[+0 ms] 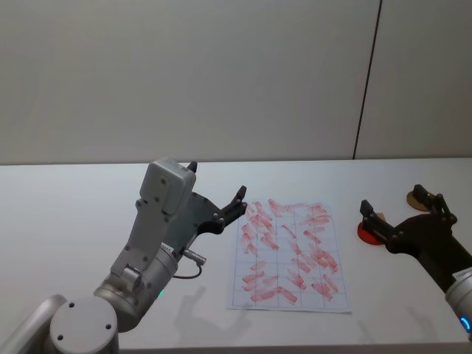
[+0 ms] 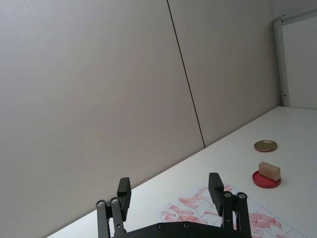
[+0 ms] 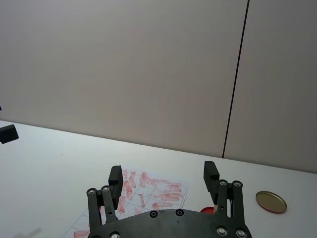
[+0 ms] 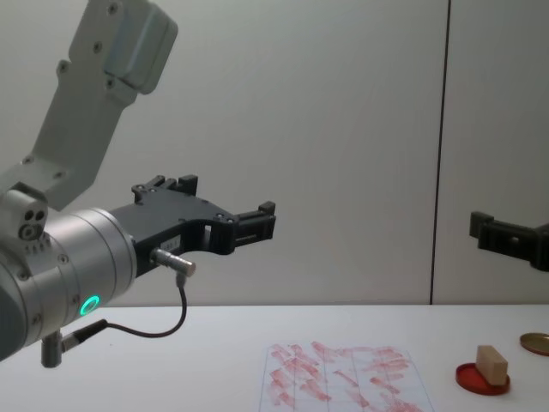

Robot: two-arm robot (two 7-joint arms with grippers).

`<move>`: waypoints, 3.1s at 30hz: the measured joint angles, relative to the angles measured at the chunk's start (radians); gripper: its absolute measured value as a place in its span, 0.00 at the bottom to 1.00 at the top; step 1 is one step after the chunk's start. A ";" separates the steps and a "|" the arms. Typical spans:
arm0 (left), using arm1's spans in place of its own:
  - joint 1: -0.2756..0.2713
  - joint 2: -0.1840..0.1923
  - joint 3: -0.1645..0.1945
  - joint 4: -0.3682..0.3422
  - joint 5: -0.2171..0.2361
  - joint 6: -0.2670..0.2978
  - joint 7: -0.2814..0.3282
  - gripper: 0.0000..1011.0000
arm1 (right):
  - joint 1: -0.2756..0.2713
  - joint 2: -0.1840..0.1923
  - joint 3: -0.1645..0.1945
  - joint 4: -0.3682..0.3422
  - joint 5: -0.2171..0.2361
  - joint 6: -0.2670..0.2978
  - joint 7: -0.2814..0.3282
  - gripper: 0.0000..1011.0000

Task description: Use the one hand to pick up the stamp and affix it onto the A4 paper.

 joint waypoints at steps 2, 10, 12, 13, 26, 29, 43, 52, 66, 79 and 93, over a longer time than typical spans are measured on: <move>0.000 0.000 0.000 0.000 0.000 0.000 0.000 0.98 | 0.000 0.000 0.000 0.000 0.000 0.000 0.000 0.99; 0.000 0.000 0.000 0.000 0.000 0.000 0.000 0.98 | 0.000 0.000 0.000 0.000 0.000 0.000 0.000 0.99; 0.000 0.000 0.000 0.000 0.000 0.000 0.000 0.98 | 0.000 0.000 0.000 0.000 0.000 0.000 0.000 0.99; 0.000 0.000 0.000 0.000 0.000 0.000 0.000 0.98 | 0.000 0.000 0.000 0.000 0.000 0.000 0.000 0.99; 0.000 0.000 0.000 0.000 0.000 0.000 0.000 0.98 | 0.000 0.000 0.000 0.000 0.000 0.000 0.000 0.99; 0.000 0.000 0.000 0.000 0.000 0.000 0.000 0.98 | 0.000 0.000 0.000 0.000 0.000 0.000 0.000 0.99; 0.000 0.000 0.000 0.000 0.000 0.000 0.000 0.98 | 0.019 -0.006 0.003 0.023 -0.002 0.005 0.006 0.99; 0.000 0.000 0.000 0.000 0.000 0.000 0.000 0.98 | 0.084 -0.028 0.010 0.116 -0.012 0.026 0.026 0.99; 0.000 0.000 0.000 0.000 0.000 0.000 0.000 0.98 | 0.257 -0.077 0.024 0.375 -0.024 0.062 0.062 0.99; 0.000 0.000 0.000 0.000 0.000 0.000 0.000 0.98 | 0.420 -0.124 0.031 0.634 -0.024 0.100 0.069 0.99; 0.000 0.000 0.000 0.000 0.000 0.000 0.000 0.98 | 0.596 -0.187 0.012 0.920 -0.023 0.118 0.046 0.99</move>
